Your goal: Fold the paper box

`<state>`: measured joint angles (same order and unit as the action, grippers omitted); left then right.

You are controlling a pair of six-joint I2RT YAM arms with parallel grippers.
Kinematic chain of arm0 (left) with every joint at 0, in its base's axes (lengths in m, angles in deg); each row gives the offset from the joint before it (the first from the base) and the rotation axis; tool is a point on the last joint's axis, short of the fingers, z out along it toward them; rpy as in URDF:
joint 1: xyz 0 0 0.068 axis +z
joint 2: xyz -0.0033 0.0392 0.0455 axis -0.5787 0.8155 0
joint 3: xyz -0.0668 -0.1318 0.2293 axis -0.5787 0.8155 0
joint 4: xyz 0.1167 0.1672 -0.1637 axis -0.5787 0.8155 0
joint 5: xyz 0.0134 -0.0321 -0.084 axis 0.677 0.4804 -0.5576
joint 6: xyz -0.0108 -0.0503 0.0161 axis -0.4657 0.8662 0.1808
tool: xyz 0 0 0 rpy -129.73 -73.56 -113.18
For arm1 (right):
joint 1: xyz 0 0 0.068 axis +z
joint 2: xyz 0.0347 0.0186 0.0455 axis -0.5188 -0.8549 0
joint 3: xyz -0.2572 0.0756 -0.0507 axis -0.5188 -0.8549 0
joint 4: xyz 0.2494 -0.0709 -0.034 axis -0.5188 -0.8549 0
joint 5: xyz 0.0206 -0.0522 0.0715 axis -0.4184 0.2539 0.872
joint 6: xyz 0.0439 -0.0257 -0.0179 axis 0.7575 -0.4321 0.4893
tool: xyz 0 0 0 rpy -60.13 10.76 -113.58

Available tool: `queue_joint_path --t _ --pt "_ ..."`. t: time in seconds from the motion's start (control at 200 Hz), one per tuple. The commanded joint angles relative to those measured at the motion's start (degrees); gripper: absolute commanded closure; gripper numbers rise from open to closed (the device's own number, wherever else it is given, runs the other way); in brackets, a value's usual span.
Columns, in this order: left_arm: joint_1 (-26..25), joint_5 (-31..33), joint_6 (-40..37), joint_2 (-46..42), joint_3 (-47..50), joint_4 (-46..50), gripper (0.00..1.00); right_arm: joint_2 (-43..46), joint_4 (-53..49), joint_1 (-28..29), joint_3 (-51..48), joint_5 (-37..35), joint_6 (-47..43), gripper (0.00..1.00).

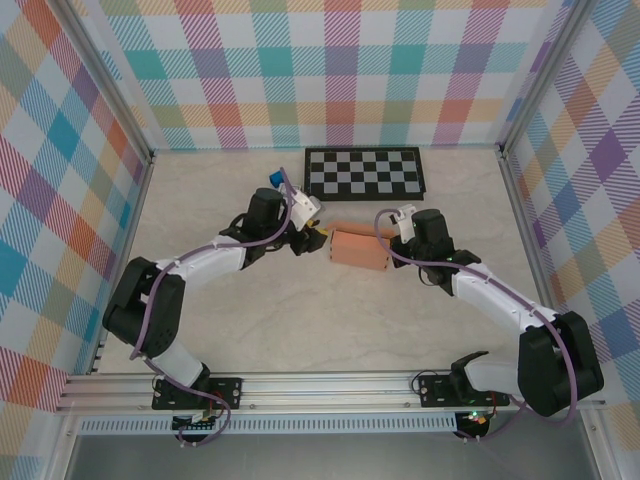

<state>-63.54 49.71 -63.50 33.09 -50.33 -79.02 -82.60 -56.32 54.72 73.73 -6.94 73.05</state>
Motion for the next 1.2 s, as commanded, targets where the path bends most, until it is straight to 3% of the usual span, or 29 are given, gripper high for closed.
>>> queue_joint_path --t 0.0,0.11,0.27,0.41,1.195 --pt "-0.02 -5.27 -0.07 1.98 -1.71 -2.71 0.52 0.42 -1.27 0.35 1.76 -0.02 0.40 1.00" --pt "-0.20 -6.19 -0.29 3.48 -2.58 -1.80 0.53 0.77 -1.65 0.35 1.66 -0.13 0.10 1.00" --pt "-0.29 -7.09 0.02 4.66 -3.64 -2.04 0.85 1.12 -1.97 0.36 1.57 -0.52 -0.09 1.00" --pt "-0.80 -7.69 0.47 4.61 -4.60 -1.37 0.93 0.87 -1.80 0.35 1.57 -0.33 0.45 1.00" --pt "-5.39 -6.93 9.59 7.14 -4.51 -5.57 0.95 -3.43 -5.13 2.89 5.88 0.74 12.15 1.00"
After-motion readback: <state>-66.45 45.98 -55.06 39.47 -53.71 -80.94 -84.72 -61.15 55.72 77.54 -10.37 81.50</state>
